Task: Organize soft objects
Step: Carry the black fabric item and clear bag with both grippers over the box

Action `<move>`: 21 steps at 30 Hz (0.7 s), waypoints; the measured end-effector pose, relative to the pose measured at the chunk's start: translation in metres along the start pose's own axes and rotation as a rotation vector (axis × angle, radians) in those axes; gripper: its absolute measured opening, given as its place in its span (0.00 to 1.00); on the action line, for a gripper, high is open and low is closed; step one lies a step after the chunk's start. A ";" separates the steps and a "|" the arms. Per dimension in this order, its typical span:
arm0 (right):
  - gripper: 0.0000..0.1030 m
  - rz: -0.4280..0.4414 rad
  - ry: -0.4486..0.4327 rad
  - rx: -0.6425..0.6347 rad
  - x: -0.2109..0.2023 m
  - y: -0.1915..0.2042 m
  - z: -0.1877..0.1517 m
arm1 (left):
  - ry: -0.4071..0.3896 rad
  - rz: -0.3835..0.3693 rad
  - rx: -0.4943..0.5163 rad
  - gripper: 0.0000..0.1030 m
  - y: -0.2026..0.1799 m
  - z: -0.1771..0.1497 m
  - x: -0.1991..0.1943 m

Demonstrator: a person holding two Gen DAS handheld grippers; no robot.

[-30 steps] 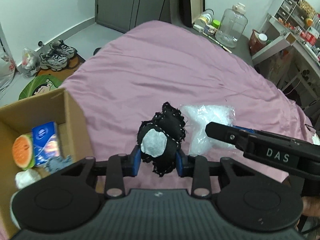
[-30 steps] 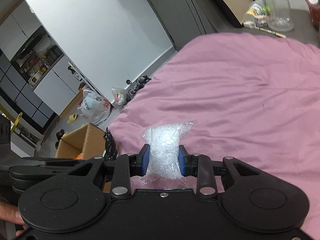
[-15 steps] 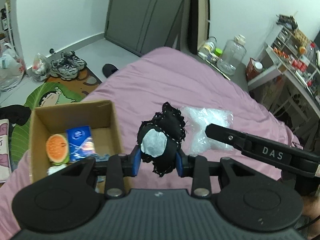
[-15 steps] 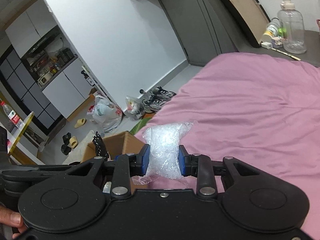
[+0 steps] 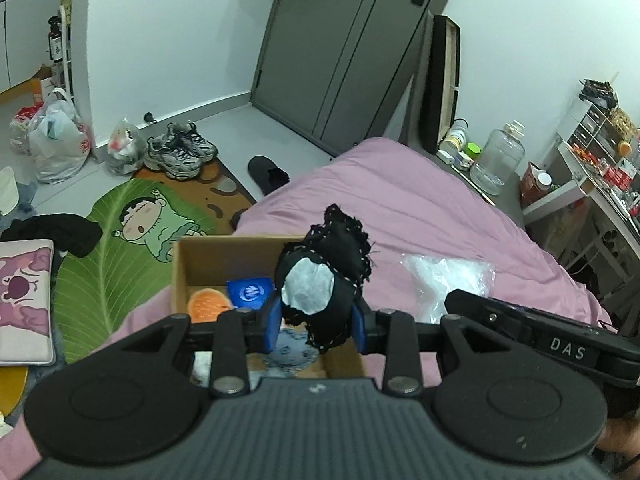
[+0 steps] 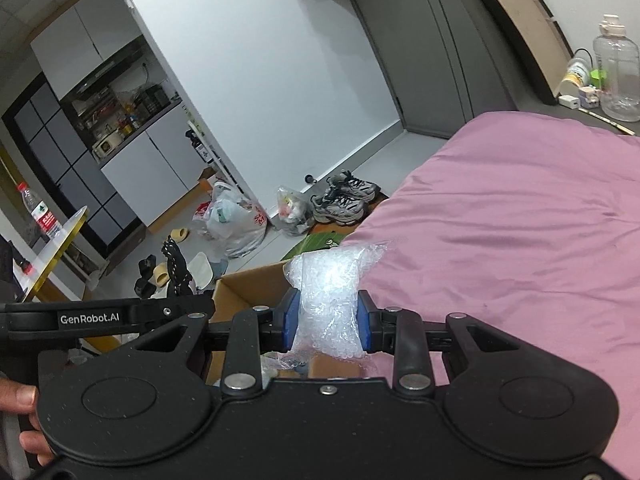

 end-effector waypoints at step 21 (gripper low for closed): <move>0.48 0.011 0.111 -0.116 0.040 0.060 -0.050 | -0.001 0.010 -0.104 0.33 0.072 -0.027 -0.005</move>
Point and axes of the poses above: each gripper's, at about its wrist camera, not at the fingertips, and x roughly the way its jaws point, y to its left, z to its top, the point moved 9 cm from there along x, roughly the way its jaws point, and after that the axes turned 5 degrees about x, right-handed, at the moved point
